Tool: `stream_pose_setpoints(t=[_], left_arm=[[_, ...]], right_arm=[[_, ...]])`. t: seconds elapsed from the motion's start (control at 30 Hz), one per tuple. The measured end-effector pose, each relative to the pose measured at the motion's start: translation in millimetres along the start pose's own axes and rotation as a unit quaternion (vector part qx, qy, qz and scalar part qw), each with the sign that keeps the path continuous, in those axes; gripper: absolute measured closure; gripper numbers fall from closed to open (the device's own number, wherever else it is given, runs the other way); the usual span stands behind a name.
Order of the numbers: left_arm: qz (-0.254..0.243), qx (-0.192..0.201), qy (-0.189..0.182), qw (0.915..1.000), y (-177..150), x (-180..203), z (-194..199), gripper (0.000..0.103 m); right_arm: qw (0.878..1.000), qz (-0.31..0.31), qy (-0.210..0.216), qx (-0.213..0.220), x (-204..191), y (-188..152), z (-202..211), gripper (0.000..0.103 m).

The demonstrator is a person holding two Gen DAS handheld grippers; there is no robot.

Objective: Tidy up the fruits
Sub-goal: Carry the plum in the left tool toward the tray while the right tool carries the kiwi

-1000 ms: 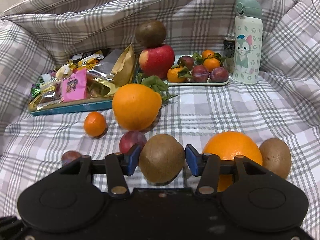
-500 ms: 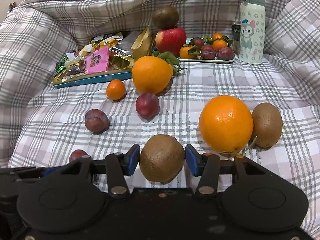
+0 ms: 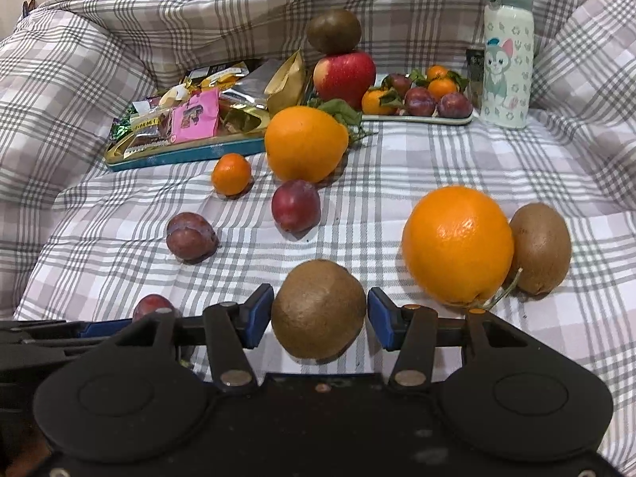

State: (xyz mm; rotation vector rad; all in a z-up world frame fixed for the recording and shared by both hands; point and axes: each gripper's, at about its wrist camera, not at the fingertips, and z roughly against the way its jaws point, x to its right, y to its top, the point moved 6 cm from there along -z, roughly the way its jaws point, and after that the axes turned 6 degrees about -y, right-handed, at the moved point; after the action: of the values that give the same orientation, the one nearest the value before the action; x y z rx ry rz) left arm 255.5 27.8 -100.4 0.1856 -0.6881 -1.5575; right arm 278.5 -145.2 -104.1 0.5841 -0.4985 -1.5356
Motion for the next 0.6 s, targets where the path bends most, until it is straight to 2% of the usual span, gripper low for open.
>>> stream_pose_setpoints(t=[0.27, 0.6], left_arm=[[0.007, 0.003, -0.001, 1.0, 3.6, -1.4, -0.9, 0.057], [-0.013, 0.015, 0.006, 0.9998, 0.0, 9.4, 13.5, 0.057]], right_arm=[[1.0, -0.003, 0.004, 0.003, 0.4, -6.1, -0.6, 0.051], [1.0, -0.02, 0.007, 0.017, 18.2, -9.9, 21.0, 0.051]])
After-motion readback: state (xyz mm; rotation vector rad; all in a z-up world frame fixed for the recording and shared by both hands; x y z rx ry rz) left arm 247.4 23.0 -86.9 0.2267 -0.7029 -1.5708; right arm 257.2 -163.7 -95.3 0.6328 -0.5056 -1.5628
